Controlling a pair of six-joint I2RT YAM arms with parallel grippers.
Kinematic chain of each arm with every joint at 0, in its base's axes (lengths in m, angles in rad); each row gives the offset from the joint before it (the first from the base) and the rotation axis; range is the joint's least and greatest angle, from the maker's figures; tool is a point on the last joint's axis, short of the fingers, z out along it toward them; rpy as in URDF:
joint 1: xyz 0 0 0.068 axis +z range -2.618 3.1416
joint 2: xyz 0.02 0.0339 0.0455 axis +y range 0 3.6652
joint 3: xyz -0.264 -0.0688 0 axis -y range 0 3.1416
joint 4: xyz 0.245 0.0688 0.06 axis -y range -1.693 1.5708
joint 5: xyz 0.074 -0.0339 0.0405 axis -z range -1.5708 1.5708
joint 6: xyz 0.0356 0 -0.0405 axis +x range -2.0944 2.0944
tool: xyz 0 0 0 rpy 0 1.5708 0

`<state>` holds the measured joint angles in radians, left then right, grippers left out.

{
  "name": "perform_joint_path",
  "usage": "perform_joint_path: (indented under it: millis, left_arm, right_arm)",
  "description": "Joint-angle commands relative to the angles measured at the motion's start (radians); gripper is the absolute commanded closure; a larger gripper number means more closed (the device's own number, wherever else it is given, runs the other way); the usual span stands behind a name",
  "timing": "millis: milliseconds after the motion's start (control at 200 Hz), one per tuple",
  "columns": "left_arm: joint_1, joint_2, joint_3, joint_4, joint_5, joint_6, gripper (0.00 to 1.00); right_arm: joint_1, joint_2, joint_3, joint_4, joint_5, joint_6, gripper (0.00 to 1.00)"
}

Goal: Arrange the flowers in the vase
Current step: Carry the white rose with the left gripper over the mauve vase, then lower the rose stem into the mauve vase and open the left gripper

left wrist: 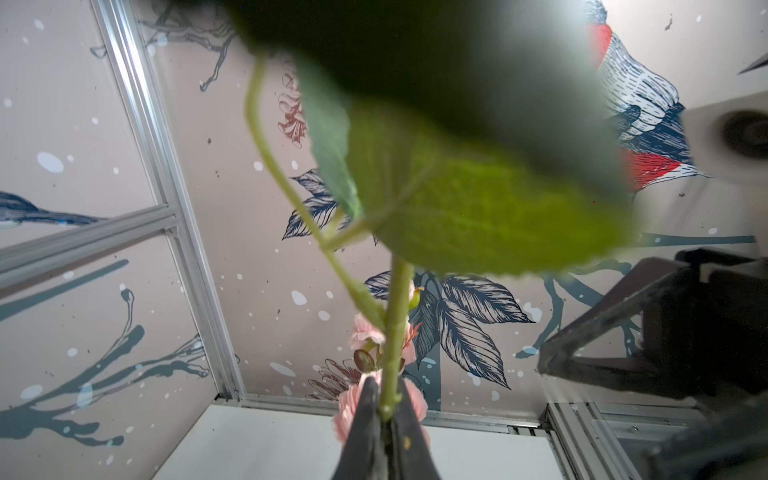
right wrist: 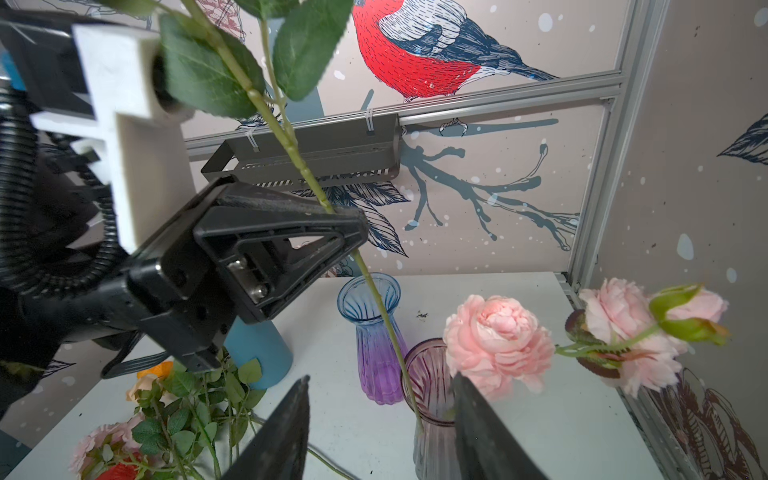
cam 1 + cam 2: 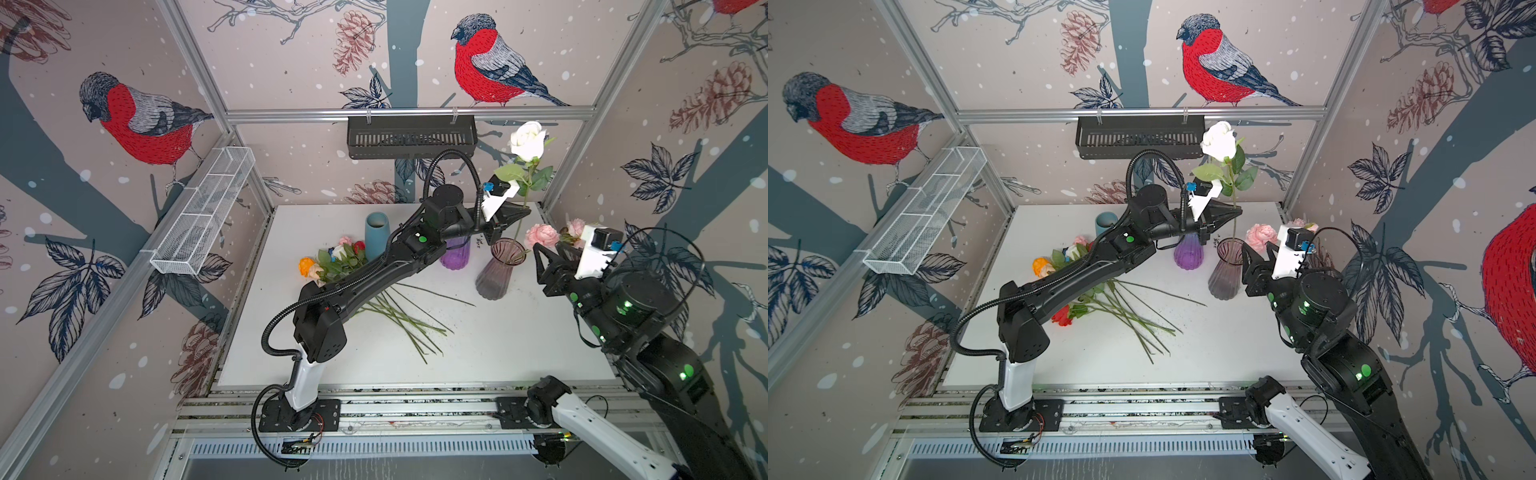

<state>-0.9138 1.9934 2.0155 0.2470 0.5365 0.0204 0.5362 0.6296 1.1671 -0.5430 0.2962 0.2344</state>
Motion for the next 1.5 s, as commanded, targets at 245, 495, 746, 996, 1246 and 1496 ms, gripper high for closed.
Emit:
perform_joint_path:
  millis: [245, 495, 746, 996, 1246, 1496]
  left_arm:
    - [-0.003, -0.043, -0.007, 0.027, -0.003, 0.042, 1.0]
    - [-0.003, -0.001, 0.01, 0.051, -0.007, 0.02, 1.0]
    - [-0.003, 0.053, 0.033, -0.01, -0.071, -0.09, 0.98]
    - [0.0, 0.145, 0.086, -0.127, -0.016, -0.24, 0.8]
    - [0.02, 0.096, 0.06, -0.247, -0.095, -0.27, 0.3]
    - [0.098, -0.161, -0.311, -0.113, -0.102, -0.284, 0.32]
  right_arm:
    - [0.002, -0.033, -0.004, 0.062, 0.09, 0.002, 0.45]
    - [0.002, -0.04, 0.005, 0.044, 0.095, 0.004, 0.45]
    - [0.002, -0.052, -0.001, 0.026, 0.098, 0.009, 0.45]
    - [0.002, -0.051, -0.006, 0.037, 0.095, 0.012, 0.45]
    - [0.002, -0.039, -0.004, 0.037, 0.081, 0.019, 0.44]
    - [0.002, -0.017, -0.011, 0.048, 0.049, 0.041, 0.44]
